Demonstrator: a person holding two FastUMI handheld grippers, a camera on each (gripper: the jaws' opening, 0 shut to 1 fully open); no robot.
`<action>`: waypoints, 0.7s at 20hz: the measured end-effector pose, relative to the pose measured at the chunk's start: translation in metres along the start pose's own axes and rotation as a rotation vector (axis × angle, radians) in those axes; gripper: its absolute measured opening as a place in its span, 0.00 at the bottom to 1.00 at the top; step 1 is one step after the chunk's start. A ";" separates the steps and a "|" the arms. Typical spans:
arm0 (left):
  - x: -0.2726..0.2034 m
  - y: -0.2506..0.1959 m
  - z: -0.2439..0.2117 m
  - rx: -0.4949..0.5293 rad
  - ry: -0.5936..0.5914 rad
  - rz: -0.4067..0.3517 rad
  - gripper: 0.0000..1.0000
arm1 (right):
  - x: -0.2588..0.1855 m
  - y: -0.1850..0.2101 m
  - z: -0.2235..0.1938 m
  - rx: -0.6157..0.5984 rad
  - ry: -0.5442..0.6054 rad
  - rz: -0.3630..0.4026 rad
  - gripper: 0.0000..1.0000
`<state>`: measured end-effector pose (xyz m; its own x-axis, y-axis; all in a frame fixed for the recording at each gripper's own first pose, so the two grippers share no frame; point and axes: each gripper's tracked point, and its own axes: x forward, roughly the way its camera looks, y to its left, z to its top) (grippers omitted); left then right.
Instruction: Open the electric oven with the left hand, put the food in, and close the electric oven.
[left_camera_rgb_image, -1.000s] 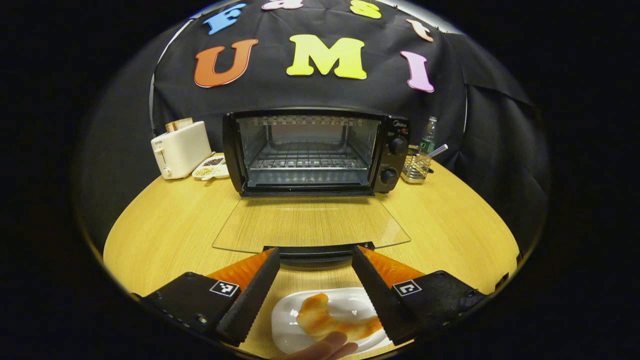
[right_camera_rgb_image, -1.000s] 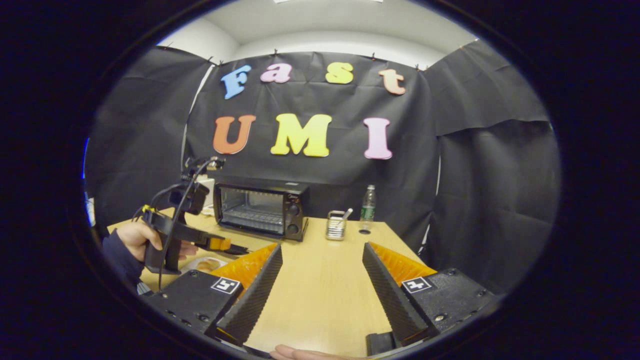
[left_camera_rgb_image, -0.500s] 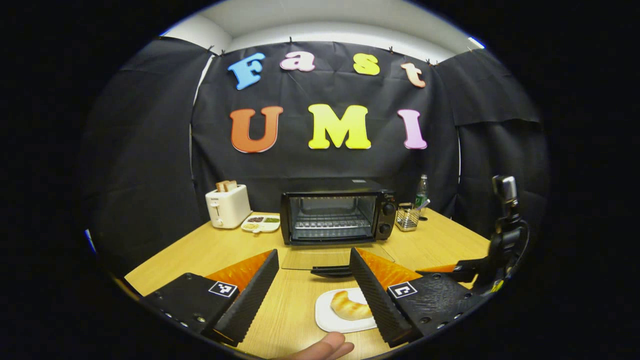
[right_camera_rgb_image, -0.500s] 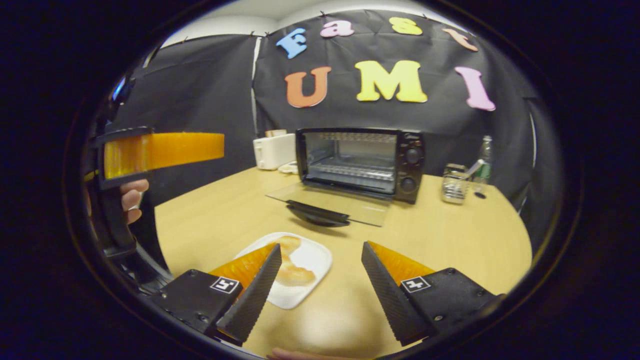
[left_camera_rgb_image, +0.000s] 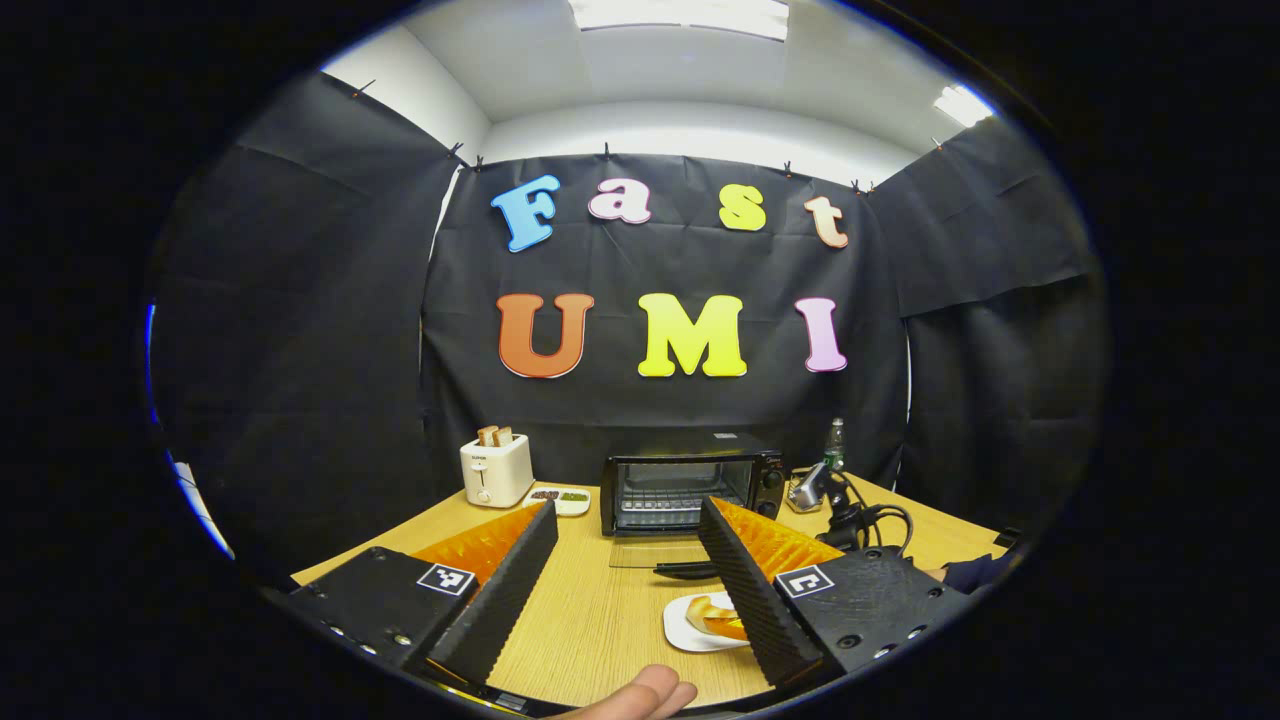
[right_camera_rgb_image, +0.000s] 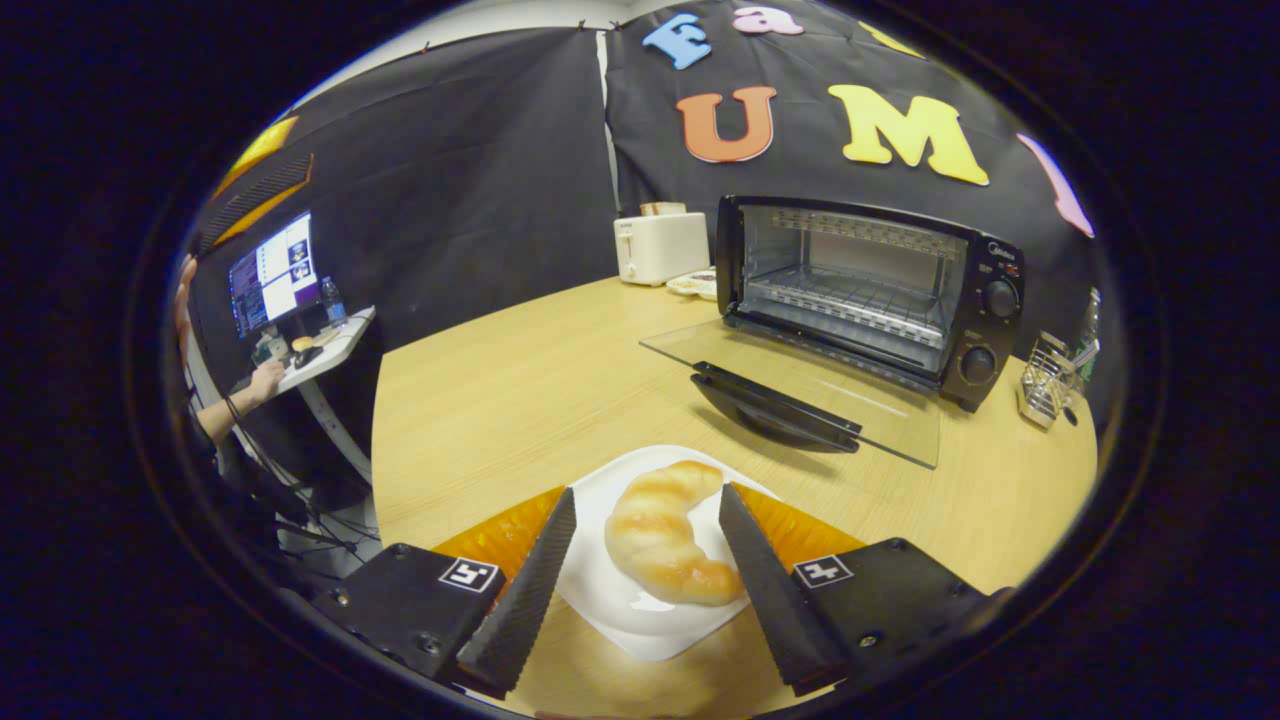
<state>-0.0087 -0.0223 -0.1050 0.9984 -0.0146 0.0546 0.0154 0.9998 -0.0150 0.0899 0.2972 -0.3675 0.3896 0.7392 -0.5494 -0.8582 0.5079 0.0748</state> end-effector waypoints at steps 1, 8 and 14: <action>-0.007 0.002 0.009 0.008 -0.024 -0.002 0.94 | 0.000 0.000 -0.002 -0.016 0.008 -0.006 0.93; -0.027 0.002 0.032 -0.014 -0.109 -0.049 0.93 | 0.008 -0.002 -0.020 -0.131 0.080 -0.098 0.83; -0.028 0.015 0.035 -0.019 -0.121 -0.044 0.93 | -0.003 0.004 0.000 -0.032 0.045 -0.085 0.58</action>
<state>-0.0380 -0.0064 -0.0721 0.9828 -0.0553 0.1761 0.0614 0.9977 -0.0291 0.0850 0.2973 -0.3655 0.4471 0.6728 -0.5895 -0.8330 0.5532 -0.0004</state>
